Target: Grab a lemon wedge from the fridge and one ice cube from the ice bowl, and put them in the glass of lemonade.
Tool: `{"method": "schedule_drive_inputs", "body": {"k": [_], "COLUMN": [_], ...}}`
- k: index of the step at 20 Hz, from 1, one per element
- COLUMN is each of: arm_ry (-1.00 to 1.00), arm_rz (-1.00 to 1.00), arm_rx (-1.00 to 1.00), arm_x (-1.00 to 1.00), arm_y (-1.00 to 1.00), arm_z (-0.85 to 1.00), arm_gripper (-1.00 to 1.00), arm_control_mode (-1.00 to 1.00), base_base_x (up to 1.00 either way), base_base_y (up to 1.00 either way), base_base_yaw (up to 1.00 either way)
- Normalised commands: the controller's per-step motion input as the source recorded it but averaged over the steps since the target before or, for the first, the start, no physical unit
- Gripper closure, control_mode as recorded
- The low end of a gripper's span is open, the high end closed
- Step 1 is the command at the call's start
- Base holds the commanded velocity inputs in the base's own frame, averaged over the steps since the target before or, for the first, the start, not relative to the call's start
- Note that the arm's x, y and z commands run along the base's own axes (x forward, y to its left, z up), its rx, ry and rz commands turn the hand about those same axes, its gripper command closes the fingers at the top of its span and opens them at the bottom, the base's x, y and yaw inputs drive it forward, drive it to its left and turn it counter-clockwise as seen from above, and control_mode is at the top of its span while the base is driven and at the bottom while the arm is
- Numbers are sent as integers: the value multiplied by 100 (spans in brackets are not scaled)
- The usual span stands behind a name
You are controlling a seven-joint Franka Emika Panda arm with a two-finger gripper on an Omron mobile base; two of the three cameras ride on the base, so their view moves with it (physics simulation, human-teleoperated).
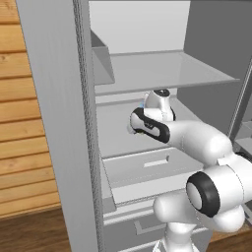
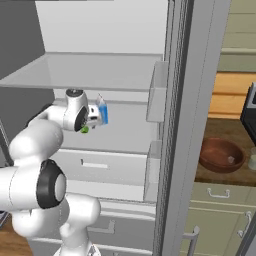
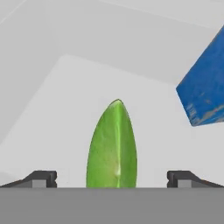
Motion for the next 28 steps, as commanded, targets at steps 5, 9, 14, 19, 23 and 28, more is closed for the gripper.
{"method": "schedule_drive_inputs", "body": {"k": [5, 9, 14, 19, 23, 28], "arm_ry": [3, 3, 3, 2, 1, -3], "arm_rz": [0, 0, 0, 0, 0, 0], "arm_rx": [0, 0, 0, 1, 0, 1], "arm_x": [15, 13, 1, -1, -2, -25], "arm_y": [15, 12, 1, 0, 0, 0], "arm_z": [-48, -40, -26, -8, -5, -2], "arm_gripper": [-100, -100, 100, 100, 100, 100], "arm_control_mode": [-100, -100, -100, -100, -100, -100], "base_base_x": [0, 0, 0, 0, 0, 0], "base_base_y": [0, 0, 0, 0, 0, 0], "base_base_yaw": [0, 0, 0, 0, 0, 0]}}
